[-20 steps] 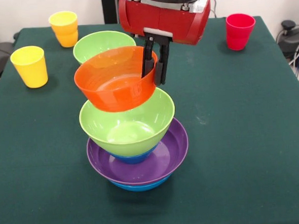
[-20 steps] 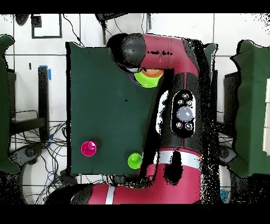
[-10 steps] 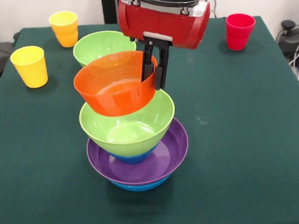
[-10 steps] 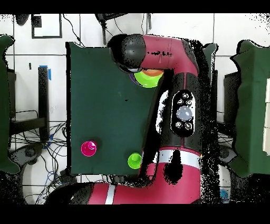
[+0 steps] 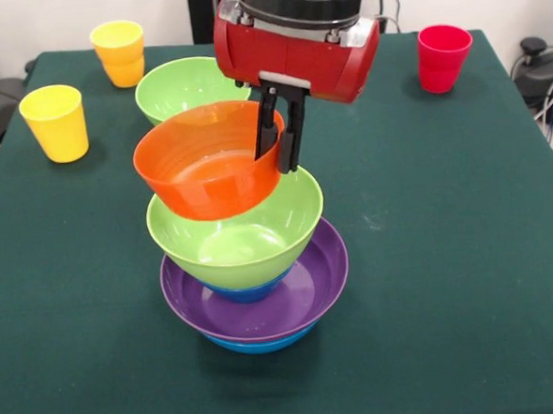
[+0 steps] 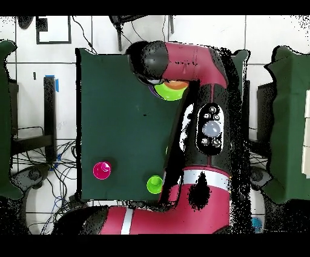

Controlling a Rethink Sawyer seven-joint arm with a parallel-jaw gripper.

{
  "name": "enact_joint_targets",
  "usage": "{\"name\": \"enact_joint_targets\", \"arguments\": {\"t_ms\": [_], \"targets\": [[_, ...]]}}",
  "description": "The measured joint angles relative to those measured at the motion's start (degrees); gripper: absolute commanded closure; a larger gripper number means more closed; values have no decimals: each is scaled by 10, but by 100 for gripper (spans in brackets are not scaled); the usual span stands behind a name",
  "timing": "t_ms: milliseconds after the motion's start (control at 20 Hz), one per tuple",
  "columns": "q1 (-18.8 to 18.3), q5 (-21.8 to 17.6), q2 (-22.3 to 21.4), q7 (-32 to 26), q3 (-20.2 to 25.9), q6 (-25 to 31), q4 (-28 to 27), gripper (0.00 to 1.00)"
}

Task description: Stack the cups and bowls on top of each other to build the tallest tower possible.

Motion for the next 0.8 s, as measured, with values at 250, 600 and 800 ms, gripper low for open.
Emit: {"name": "enact_joint_targets", "arguments": {"t_ms": [250, 600, 800], "targets": [[0, 0, 7, 0, -6, 0, 1, 100], [0, 0, 17, 0, -15, -4, 10, 100], [0, 0, 22, 0, -18, -17, 13, 100]]}}
